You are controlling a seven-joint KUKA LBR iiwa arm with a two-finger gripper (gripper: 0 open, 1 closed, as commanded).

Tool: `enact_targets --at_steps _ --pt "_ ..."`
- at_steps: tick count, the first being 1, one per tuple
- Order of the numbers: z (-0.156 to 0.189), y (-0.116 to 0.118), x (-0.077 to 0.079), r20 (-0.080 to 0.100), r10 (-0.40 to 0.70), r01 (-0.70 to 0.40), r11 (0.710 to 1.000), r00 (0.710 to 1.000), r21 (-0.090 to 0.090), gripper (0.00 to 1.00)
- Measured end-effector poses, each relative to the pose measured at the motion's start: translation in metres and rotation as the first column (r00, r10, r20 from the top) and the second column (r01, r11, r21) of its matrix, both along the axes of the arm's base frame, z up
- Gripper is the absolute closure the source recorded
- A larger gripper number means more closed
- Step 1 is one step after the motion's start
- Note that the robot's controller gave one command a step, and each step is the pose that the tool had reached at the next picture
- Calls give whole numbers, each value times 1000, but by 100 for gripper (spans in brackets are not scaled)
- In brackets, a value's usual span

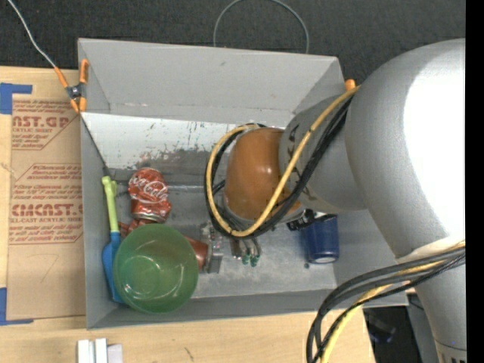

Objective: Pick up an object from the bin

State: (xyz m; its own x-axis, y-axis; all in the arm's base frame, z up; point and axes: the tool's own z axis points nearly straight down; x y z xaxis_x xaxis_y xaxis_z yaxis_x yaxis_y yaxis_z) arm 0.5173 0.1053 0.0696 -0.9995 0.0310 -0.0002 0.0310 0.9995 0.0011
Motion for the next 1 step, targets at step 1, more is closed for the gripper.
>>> enact_targets --at_steps 1 --pt "0 0 0 0 0 0 1000 1000 1 0"
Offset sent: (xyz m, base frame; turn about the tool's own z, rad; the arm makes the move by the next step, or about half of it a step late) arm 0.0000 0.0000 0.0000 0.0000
